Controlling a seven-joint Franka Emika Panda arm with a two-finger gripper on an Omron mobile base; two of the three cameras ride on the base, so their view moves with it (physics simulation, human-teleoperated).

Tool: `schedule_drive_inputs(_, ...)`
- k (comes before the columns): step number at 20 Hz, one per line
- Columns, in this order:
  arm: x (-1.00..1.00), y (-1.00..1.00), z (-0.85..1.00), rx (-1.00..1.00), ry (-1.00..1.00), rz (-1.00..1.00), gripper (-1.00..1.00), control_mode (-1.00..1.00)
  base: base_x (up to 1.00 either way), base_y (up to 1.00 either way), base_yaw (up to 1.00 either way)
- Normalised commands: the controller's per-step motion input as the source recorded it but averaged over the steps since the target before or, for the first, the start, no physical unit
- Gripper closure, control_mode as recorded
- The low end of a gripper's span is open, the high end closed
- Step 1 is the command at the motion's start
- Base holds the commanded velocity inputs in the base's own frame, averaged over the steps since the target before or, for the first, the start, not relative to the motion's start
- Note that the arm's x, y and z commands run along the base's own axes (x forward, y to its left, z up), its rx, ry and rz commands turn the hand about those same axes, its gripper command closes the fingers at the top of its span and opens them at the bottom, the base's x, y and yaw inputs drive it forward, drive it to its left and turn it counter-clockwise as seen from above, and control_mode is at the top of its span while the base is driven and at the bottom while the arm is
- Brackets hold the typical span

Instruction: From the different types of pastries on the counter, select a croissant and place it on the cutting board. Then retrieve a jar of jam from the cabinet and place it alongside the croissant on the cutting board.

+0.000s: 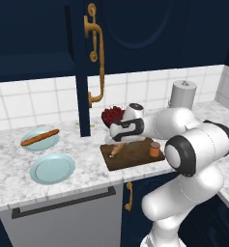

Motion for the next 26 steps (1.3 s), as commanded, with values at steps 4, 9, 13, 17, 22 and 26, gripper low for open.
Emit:
schedule_drive_inputs(4, 0.07, -0.24, -0.23, -0.06, 0.01, 0.24, 1.00, -1.00, 0.00, 0.00, 0.00)
schedule_drive_inputs(9, 0.07, -0.07, -0.30, -0.02, 0.06, 0.18, 1.00, -1.00, 0.00, 0.00, 0.00)
schedule_drive_inputs(13, 0.00, 0.00, 0.62, -0.11, -0.05, 0.10, -1.00, -1.00, 0.00, 0.00, 0.00)
schedule_drive_inputs(17, -0.17, -0.09, 0.56, -0.08, -0.09, 0.15, -1.00, -1.00, 0.00, 0.00, 0.00)
schedule_drive_inputs(22, -0.16, -0.25, 0.29, 0.01, 0.00, 0.12, -1.00, -1.00, 0.00, 0.00, 0.00)
schedule_drive_inputs(26, -0.49, -0.78, 0.08, 0.05, -0.04, 0.15, -1.00, -1.00, 0.00, 0.00, 0.00)
